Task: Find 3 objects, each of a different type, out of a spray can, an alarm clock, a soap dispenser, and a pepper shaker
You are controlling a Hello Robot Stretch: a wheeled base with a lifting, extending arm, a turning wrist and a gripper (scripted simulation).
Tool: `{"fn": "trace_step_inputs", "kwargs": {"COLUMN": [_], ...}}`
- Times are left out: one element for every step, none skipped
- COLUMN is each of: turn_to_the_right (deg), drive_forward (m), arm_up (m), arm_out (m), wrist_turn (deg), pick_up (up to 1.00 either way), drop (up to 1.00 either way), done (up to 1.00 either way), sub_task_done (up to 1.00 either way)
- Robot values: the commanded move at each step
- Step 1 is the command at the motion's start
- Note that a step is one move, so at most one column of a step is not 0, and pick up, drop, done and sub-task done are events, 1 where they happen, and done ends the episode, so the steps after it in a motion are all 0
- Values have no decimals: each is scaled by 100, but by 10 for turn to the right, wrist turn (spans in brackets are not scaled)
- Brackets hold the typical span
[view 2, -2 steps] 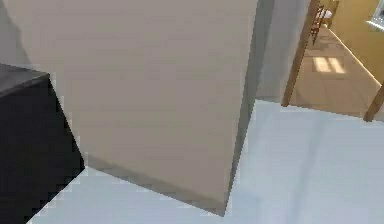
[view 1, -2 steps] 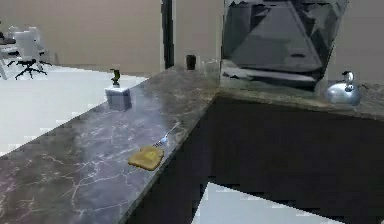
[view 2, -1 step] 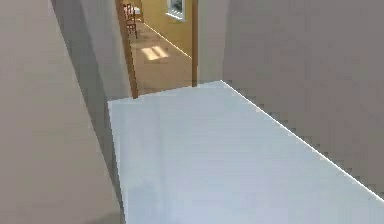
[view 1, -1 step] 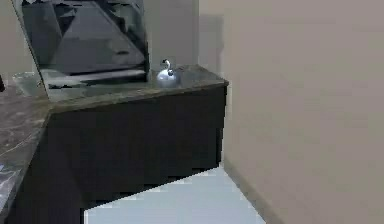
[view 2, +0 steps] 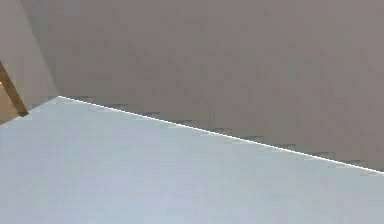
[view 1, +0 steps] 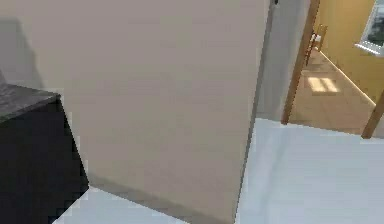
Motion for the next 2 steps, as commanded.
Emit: {"fn": "trace_step_inputs", "kwargs": {"turn_to_the_right": [420,0], "drive_forward": [0,5], "arm_up": [0,0], "arm_out": [0,0], "wrist_turn": [0,0], "pick_up": [0,0], "drop": [0,0], "done": [0,0], "sub_task_done": [0,0]}}
